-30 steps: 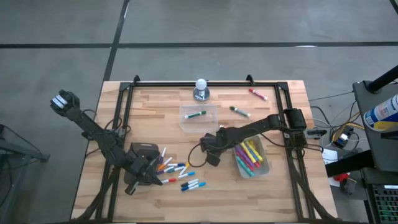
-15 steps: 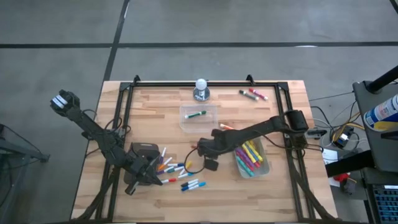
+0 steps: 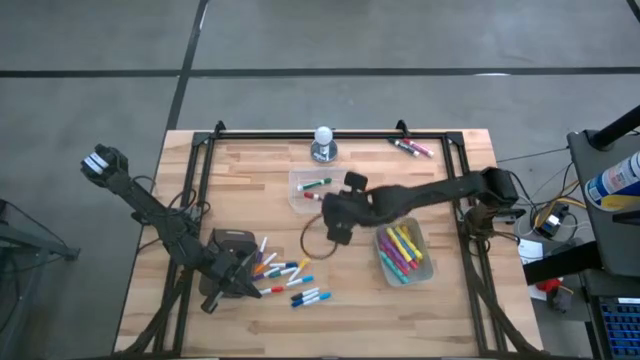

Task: Pick & Place Markers
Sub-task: Put the red dry erase marker into the transparent bin

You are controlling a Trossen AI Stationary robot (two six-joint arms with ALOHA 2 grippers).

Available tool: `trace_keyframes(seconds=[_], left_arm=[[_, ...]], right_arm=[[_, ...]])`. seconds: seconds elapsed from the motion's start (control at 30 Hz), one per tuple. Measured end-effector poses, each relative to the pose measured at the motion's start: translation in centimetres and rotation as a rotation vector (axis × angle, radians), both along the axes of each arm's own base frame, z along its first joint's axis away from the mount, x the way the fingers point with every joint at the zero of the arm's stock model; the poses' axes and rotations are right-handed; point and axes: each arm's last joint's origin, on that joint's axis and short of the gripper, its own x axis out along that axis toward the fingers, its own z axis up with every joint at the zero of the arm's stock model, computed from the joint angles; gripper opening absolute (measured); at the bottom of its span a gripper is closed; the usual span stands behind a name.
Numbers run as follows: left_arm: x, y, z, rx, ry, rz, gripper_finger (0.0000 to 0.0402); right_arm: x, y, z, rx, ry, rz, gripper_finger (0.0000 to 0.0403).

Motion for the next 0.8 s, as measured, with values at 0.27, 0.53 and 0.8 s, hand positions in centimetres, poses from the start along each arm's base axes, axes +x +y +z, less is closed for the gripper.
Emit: trace_keyframes(seconds=[0.27,0.53,0.8], left_arm=[[0.0,0.0,0.0,-0.008,0.005,0.000,0.0000],[0.0,0.0,0.0,-0.009,0.005,0.000,0.0000],[0.0,0.0,0.0,-0.006,0.008,0.000,0.0000]], right_arm=[[0.4,-4.4,-0.7,0.113,0.044,-0.008,0.0054],[1.6,-6.9,-3.4,0.182,0.093,0.004,0.0067],[2.5,-8.4,-5.8,0.189,0.137,-0.017,0.0084]])
